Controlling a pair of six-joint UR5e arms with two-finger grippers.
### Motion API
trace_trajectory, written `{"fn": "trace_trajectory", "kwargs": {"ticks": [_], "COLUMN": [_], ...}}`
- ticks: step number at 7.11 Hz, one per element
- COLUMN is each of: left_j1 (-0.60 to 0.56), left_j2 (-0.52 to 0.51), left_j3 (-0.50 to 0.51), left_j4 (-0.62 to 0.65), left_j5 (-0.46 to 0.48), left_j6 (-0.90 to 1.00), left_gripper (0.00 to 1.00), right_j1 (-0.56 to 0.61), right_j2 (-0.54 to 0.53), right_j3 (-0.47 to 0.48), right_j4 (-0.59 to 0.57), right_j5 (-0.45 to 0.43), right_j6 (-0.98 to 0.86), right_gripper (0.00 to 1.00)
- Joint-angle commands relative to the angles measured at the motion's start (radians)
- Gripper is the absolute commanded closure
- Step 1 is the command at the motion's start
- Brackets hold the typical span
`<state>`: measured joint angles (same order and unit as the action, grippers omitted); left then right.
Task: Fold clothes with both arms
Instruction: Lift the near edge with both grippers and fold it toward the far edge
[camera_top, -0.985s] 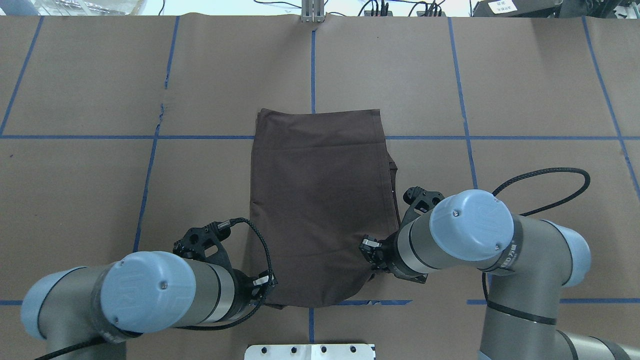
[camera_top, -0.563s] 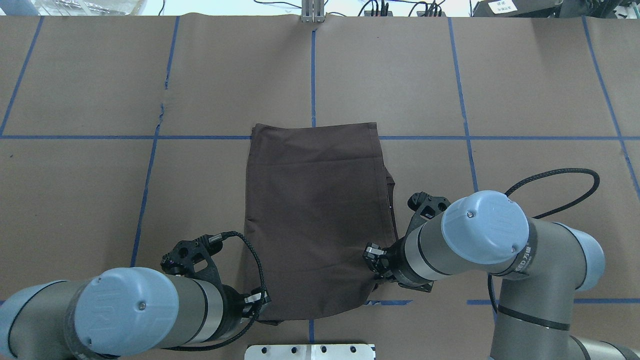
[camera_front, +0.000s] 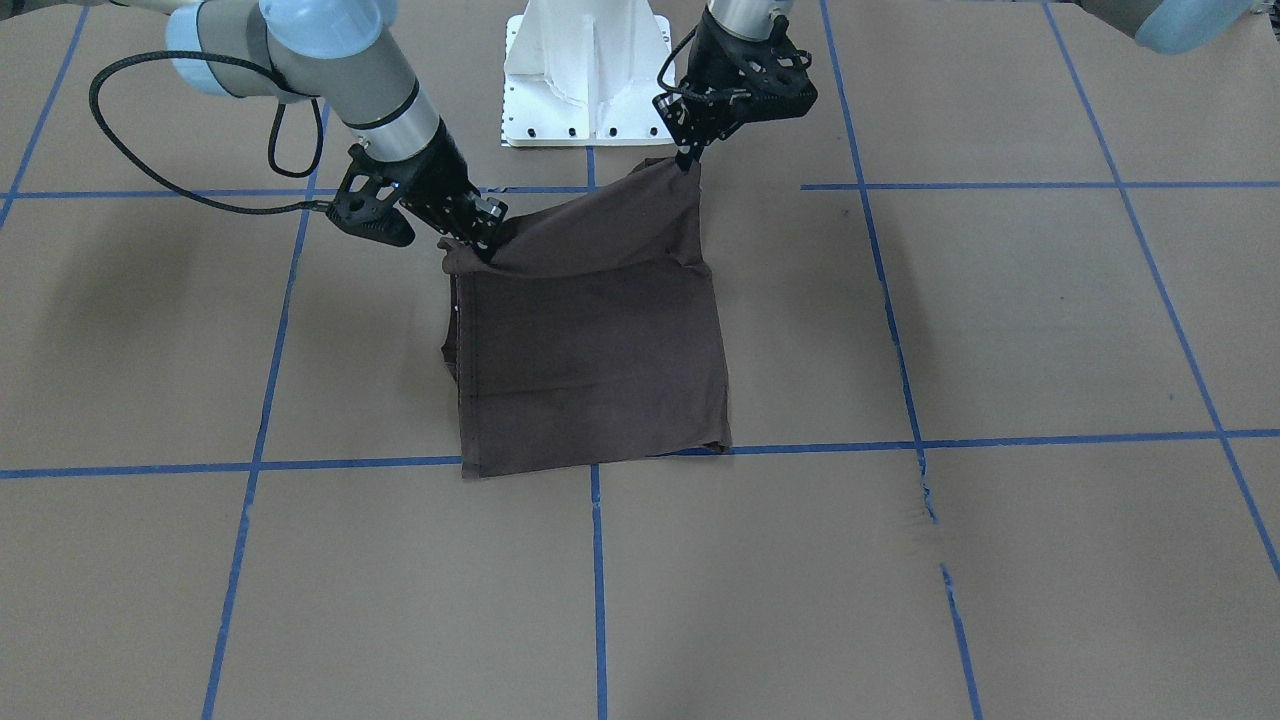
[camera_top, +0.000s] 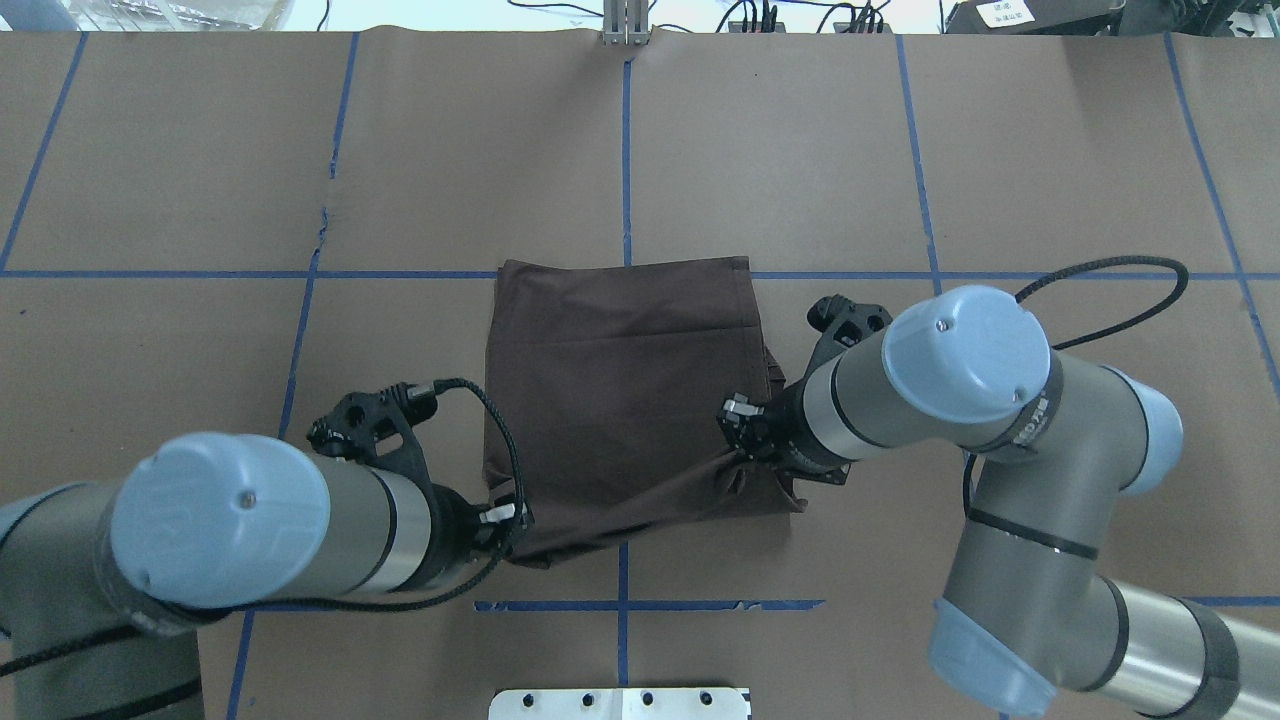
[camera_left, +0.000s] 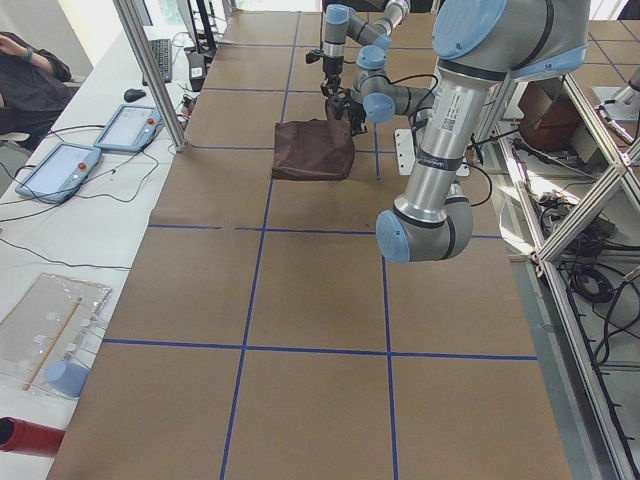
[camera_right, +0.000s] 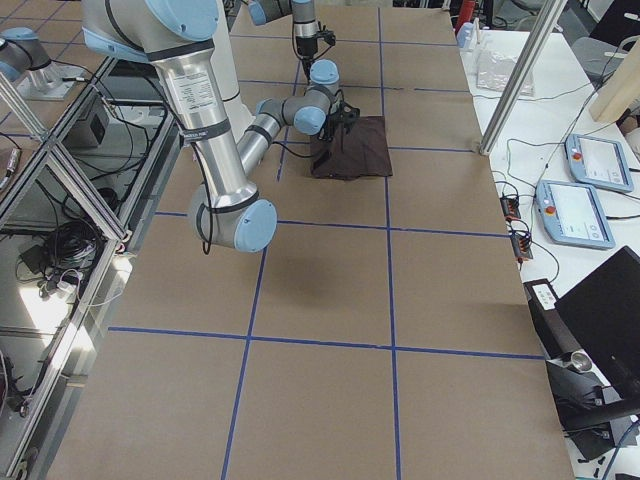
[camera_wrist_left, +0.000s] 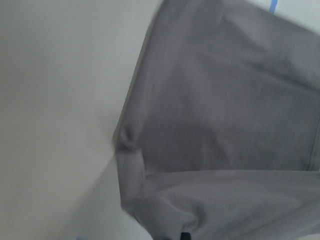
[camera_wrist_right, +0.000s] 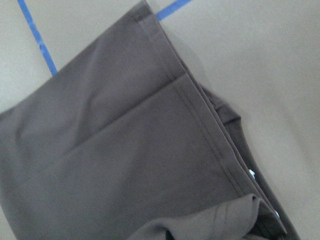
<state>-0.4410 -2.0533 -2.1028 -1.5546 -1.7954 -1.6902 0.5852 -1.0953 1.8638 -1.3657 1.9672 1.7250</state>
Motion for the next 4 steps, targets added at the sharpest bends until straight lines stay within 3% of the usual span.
{"fn": "trace_trajectory", "kwargs": {"ticks": [1, 2, 4], "left_j1": [-0.100, -0.120, -0.149], "left_j2": [-0.047, -0.048, -0.066], "left_j3": [0.175, 0.237, 0.276], "left_j4": [-0.109, -0.177, -0.196], "left_j5": [-0.016, -0.016, -0.015], "left_j6": [0.047, 0.049, 0.061], "left_gripper": [1.00, 1.00, 1.00], "right_j1": [0.070, 0.074, 0.081], "right_j2": [0.103, 0.144, 0.216], "right_j3": [-0.141, -0.200, -0.326], "right_j4": [0.005, 0.007, 0.007], "right_j5": [0.013, 0.013, 0.015], "right_j6": [-0.031, -0.038, -0.038], "right_gripper": [1.00, 1.00, 1.00]}}
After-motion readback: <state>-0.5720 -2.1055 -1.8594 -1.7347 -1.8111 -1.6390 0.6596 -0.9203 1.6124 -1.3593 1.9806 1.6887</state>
